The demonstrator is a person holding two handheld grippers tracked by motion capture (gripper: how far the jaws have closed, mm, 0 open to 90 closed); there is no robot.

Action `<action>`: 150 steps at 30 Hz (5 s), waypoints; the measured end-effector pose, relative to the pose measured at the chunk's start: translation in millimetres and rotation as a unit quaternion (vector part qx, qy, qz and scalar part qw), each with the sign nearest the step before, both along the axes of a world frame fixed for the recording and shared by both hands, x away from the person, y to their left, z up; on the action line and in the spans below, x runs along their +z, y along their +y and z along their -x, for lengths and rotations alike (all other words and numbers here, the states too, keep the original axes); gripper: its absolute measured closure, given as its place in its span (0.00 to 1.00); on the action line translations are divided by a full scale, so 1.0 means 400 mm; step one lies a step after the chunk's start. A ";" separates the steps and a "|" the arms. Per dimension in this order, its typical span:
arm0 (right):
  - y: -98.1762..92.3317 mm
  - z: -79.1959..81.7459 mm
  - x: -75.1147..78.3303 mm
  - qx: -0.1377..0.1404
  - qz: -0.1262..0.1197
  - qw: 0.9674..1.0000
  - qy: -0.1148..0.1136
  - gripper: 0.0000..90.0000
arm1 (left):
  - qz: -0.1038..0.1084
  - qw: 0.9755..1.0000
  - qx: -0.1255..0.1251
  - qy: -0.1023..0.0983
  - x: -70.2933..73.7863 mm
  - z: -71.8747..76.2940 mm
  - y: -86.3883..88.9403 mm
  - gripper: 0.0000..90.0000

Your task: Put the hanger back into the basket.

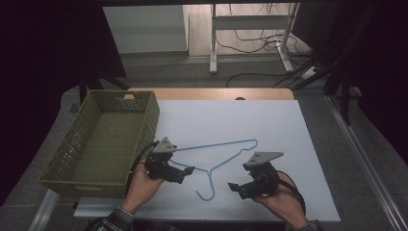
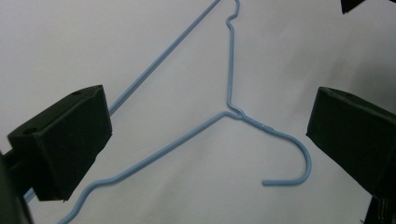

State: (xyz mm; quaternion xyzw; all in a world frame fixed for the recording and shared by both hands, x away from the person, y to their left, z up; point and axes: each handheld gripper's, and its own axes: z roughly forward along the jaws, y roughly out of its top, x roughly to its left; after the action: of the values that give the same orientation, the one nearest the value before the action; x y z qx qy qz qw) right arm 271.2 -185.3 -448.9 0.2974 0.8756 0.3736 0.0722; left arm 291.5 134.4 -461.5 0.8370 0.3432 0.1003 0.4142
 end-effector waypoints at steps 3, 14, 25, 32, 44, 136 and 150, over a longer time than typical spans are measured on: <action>0.021 -0.002 -0.005 0.013 0.002 1.000 -0.002 0.22 | 0.000 1.000 0.006 0.002 -0.010 -0.015 -0.007 0.01; 0.112 -0.001 -0.045 0.076 0.019 0.997 0.010 0.38 | -0.008 1.000 0.007 0.016 -0.054 -0.049 -0.024 0.01; 0.199 0.011 -0.105 0.142 0.048 0.988 0.029 0.70 | -0.001 1.000 0.023 0.019 -0.075 -0.060 -0.003 0.02; 0.226 0.011 -0.146 0.173 0.079 0.981 0.034 0.82 | 0.000 0.999 0.021 0.027 -0.083 -0.065 -0.003 0.02; 0.241 0.014 -0.162 0.212 0.104 0.972 0.011 0.96 | 0.017 0.999 0.000 0.046 -0.081 -0.070 -0.001 0.03; 0.161 -0.129 0.100 0.026 -0.020 0.992 -0.120 0.95 | -0.047 0.990 -0.126 0.034 0.048 -0.099 -0.075 0.74; 0.179 -0.119 0.109 0.041 -0.010 0.994 -0.103 0.94 | -0.068 0.984 -0.137 0.095 0.072 -0.107 -0.101 0.97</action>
State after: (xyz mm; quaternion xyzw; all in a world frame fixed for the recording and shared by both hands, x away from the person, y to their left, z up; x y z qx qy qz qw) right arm 318.7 -113.7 -405.1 0.2217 0.8712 0.4137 0.1438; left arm 334.4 94.1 -432.6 0.9080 0.2555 -0.0136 0.3317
